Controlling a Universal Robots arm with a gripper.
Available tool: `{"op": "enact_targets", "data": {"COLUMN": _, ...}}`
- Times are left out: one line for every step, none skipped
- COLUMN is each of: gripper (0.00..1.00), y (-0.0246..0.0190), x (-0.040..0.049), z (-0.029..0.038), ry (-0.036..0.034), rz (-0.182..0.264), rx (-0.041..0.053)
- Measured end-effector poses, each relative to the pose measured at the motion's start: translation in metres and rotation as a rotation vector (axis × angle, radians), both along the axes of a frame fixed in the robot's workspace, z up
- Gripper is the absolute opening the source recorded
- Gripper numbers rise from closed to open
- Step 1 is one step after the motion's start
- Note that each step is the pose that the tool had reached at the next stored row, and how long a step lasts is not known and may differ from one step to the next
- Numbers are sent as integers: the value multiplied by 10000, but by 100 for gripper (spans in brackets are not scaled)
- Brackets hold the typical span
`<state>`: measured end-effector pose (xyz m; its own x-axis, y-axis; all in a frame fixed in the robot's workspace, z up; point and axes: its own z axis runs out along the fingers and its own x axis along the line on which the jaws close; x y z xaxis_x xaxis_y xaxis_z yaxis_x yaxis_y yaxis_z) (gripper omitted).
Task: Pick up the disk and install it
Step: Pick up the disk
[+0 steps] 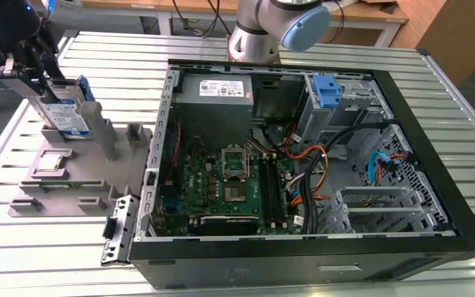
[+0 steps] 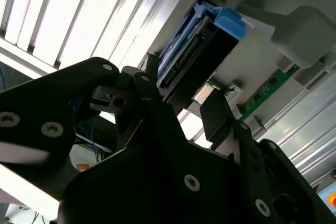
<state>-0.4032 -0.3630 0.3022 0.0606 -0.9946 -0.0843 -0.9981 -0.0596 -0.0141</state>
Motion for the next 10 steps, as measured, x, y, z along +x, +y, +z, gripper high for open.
{"op": "enact_targets", "data": {"gripper": 59, "y": 0, "x": 0, "z": 0, "ry": 0, "rz": 0, "rx": 0}}
{"op": "enact_targets", "data": {"gripper": 59, "y": 0, "x": 0, "z": 2, "ry": -1, "rz": 0, "rx": 2}}
{"op": "enact_targets", "data": {"gripper": 59, "y": 0, "x": 0, "z": 5, "ry": 1, "rz": 0, "rx": 2}}
{"op": "enact_targets", "data": {"gripper": 59, "y": 0, "x": 0, "z": 4, "ry": -1, "rz": 0, "rx": 3}}
{"op": "enact_targets", "data": {"gripper": 59, "y": 1, "x": 1, "z": 5, "ry": -1, "rz": 0, "rx": 3}}
{"op": "enact_targets", "data": {"gripper": 59, "y": 3, "x": 1, "z": 5, "ry": 0, "rz": -1, "rx": 2}}
{"op": "enact_targets", "data": {"gripper": 59, "y": 4, "x": 1, "z": 5, "ry": 0, "rz": 1, "rx": 2}}
{"op": "enact_targets", "data": {"gripper": 59, "y": 5, "x": 0, "z": 5, "ry": 1, "rz": -1, "rx": 2}}
{"op": "enact_targets", "data": {"gripper": 59, "y": 6, "x": 0, "z": 6, "ry": 2, "rz": -16, "rx": 2}}
{"op": "enact_targets", "data": {"gripper": 59, "y": 8, "x": 0, "z": 5, "ry": 0, "rz": -43, "rx": 8}}
